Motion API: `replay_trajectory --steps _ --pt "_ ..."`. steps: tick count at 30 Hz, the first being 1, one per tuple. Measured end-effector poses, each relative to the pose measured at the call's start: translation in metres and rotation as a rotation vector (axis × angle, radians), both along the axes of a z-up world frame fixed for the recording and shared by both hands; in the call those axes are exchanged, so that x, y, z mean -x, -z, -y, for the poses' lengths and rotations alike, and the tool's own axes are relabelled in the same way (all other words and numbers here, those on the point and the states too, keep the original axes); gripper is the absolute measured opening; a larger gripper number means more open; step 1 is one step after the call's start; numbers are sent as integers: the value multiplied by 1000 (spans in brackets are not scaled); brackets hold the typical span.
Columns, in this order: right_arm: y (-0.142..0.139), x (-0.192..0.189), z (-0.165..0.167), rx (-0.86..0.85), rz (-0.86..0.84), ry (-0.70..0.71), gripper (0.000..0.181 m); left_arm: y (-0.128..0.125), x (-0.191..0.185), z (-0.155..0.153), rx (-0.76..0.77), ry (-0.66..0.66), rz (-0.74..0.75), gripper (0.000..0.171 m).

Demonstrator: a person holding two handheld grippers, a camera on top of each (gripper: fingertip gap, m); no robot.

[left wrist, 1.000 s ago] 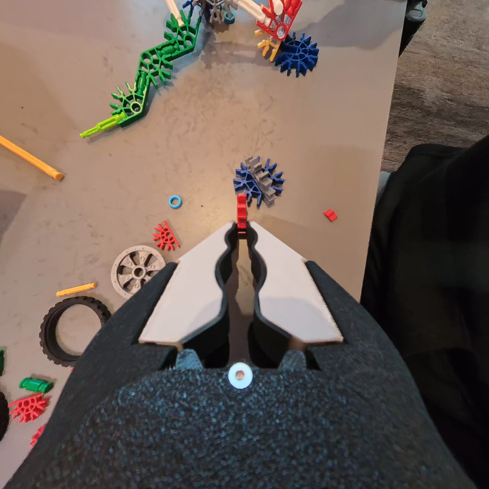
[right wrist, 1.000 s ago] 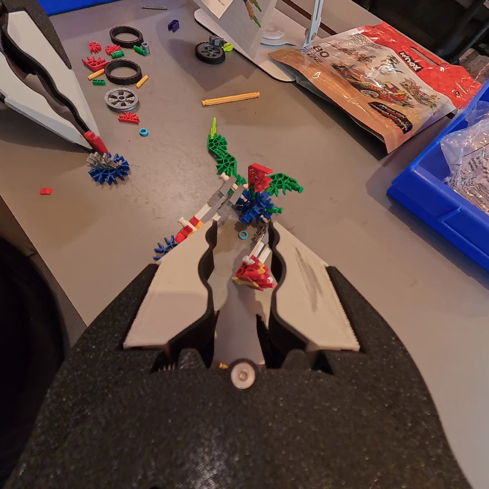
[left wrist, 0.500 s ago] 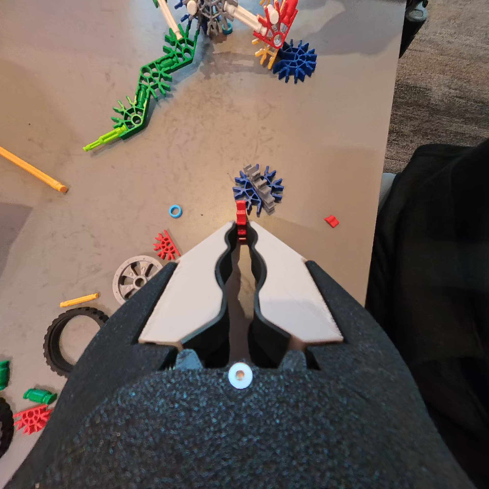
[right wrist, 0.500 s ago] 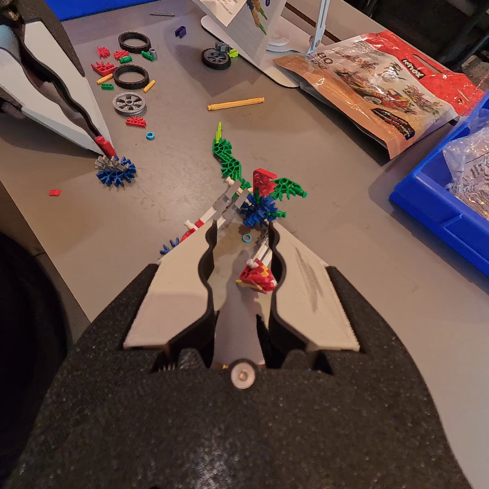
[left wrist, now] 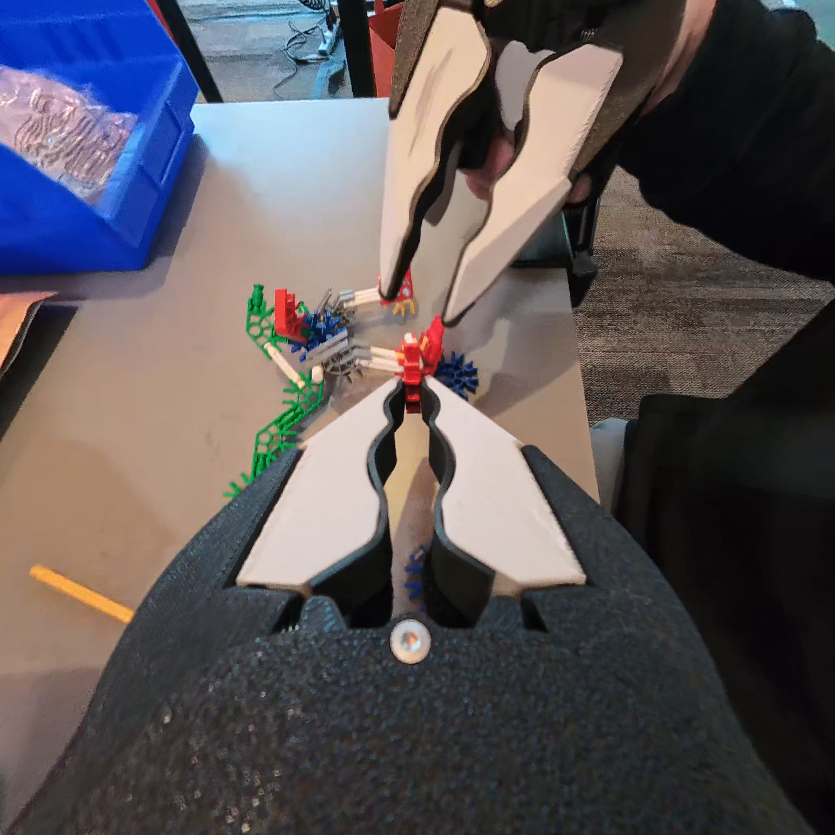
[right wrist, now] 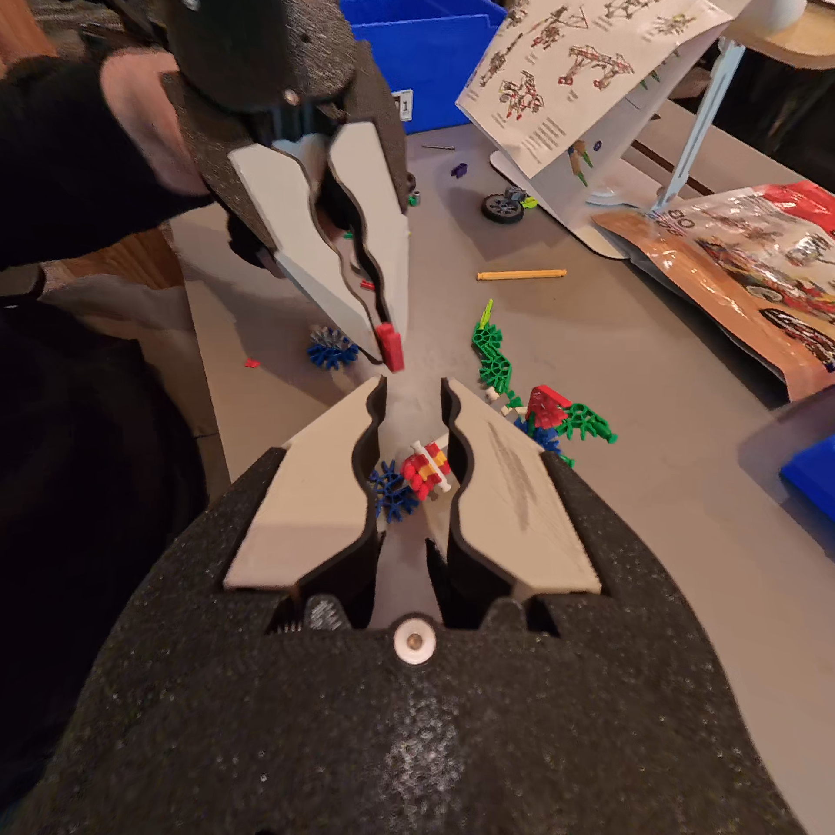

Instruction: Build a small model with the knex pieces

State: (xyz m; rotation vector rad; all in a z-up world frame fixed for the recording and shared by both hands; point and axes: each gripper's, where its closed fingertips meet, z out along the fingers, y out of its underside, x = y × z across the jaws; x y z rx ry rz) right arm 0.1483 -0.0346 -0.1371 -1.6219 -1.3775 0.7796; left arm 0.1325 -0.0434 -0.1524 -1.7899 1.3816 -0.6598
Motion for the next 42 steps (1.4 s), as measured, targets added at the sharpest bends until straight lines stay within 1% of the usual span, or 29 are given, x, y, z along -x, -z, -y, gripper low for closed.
replay_trajectory --steps 3,8,10,13,16,19,22,26,27,30,33,36,37,40,41,42 --pt "1 3 9 -6 14 -59 23 -3 -14 0 5 38 16 5" --pt "4 1 7 -8 37 -60 19 -4 -26 -2 -39 81 -5 5" --pt "1 -2 9 5 13 -72 17 -7 -30 -1 -32 117 15 5" --pt "-6 -10 8 37 -28 -81 8 -13 -37 -1 -67 170 38 6" --pt "-17 -18 3 54 -82 -79 6 -24 -45 -6 -94 195 85 7" --pt "-20 -24 -8 47 -68 -41 6 -26 -51 -16 -116 180 89 6" --pt "-21 -27 -13 19 -46 -40 6 -27 -54 -22 -107 178 105 7" --pt "-24 -30 -28 44 -75 -19 5 -29 -54 -34 -85 140 135 13" --pt "-24 -32 -32 50 -82 -16 5 -28 -53 -37 -81 130 135 16" --pt "-22 -37 -44 70 -62 11 5 -19 -46 -54 -106 63 86 34" --pt "-9 -43 -59 131 -9 41 5 -5 -37 -69 -117 18 15 40" --pt "4 -45 -74 189 29 65 5 11 -34 -77 -70 8 -29 39" --pt "7 -43 -75 206 40 51 5 16 -33 -79 -60 6 -48 38" --pt "18 -41 -77 229 109 11 5 29 -33 -79 -25 38 -71 16" --pt "20 -40 -76 233 133 -9 5 30 -33 -80 -25 37 -67 10" --pt "22 -39 -76 241 152 -29 5 30 -33 -79 -11 52 -58 9"
